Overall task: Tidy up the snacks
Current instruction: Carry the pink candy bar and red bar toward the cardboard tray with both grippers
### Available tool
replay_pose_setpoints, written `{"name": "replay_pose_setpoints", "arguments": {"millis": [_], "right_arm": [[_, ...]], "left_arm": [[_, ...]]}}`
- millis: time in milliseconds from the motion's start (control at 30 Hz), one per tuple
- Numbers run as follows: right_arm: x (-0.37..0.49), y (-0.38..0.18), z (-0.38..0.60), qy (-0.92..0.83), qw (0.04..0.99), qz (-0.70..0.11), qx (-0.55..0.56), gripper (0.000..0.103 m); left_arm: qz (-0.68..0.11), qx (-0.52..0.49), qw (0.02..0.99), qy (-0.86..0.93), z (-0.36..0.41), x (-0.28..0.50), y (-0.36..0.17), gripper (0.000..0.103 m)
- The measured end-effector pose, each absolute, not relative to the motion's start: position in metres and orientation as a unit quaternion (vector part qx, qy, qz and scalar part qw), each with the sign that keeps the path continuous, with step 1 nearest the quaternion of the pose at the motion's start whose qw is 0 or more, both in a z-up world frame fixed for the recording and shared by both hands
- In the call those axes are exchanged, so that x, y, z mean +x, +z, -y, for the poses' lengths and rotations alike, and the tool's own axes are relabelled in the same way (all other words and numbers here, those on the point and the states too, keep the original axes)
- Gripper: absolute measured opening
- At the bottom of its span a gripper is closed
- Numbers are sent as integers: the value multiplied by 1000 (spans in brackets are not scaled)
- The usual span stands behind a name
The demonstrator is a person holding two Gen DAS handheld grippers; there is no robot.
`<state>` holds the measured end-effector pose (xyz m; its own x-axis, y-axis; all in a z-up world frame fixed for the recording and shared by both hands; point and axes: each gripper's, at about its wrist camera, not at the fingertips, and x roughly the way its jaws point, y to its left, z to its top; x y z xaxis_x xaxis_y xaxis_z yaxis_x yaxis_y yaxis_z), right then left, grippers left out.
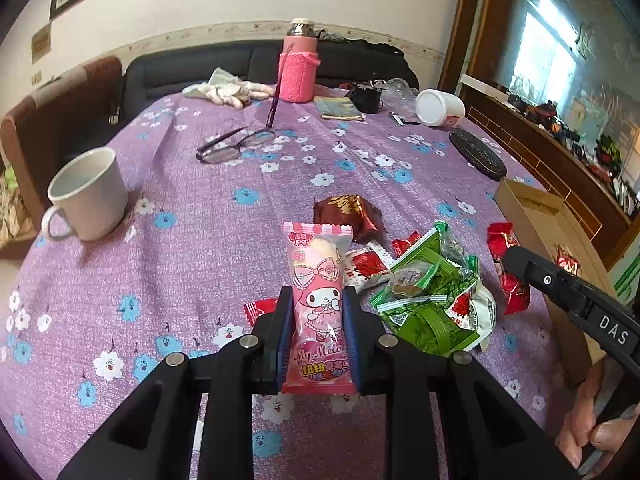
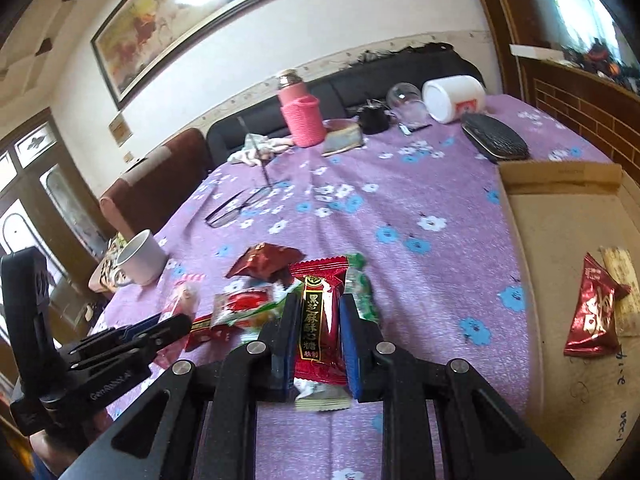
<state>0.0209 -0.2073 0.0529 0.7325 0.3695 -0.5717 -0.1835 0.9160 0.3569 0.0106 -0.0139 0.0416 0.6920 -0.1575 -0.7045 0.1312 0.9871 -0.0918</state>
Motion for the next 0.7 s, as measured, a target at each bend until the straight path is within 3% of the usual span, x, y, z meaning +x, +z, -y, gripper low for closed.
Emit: {"name": "replay_pose_setpoints", "arguments": {"millis": [700], "right_arm": [[16, 55, 191, 178, 922, -326, 111, 22]], "left_arm": [[-343, 34, 937, -61, 28, -1, 51, 22]]}}
